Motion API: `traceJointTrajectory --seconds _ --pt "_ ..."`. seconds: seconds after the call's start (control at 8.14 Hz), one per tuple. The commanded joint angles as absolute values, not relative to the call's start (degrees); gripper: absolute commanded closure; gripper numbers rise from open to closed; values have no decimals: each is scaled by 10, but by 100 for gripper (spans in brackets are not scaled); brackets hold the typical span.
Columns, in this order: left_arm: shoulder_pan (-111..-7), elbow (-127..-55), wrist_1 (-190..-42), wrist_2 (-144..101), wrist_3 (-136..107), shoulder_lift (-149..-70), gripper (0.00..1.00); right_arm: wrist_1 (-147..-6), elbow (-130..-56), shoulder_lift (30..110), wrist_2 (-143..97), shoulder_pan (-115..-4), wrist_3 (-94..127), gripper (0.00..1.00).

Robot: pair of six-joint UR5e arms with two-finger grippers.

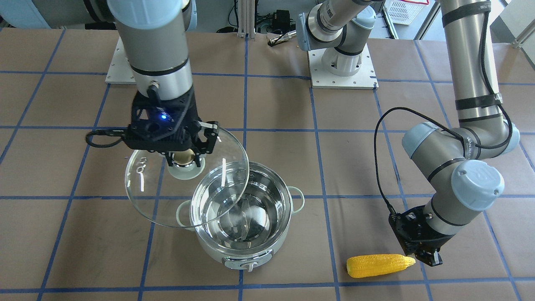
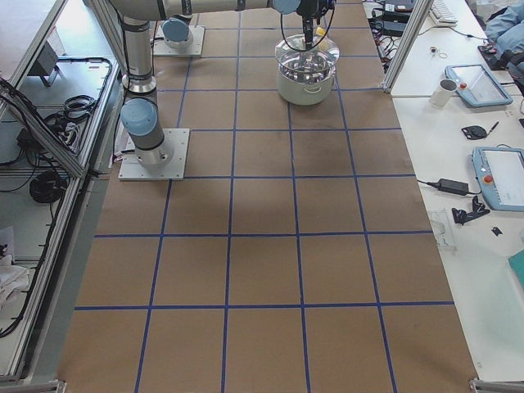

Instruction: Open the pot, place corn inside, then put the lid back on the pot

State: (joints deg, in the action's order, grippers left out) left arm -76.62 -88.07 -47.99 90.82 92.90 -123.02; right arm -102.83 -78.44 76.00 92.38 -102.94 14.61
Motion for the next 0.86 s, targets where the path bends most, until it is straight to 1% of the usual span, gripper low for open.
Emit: traceJointTrajectory --seconds 0.0,0.12,0.25,0.37,0.49,0.61,0.74 --pt "-766 -882 -498 911 926 -1215 100 -941 -789 819 917 -964 73 81" --pt "-768 -881 -492 910 926 -1215 100 -914 -790 831 911 -947 40 81" --pt "-770 -881 -467 901 926 -1220 41 -892 -800 844 906 -937 32 81" --pt "-770 -881 -451 870 925 -1225 24 -889 -818 866 898 -934 27 81" --pt "-770 -881 -451 846 923 -1235 11 -890 -834 876 903 -933 13 81" --pt "-770 -881 -451 837 922 -1241 8 -892 -838 878 902 -933 13 81" --pt "-770 -881 -450 836 921 -1243 7 -890 -838 879 903 -933 12 80"
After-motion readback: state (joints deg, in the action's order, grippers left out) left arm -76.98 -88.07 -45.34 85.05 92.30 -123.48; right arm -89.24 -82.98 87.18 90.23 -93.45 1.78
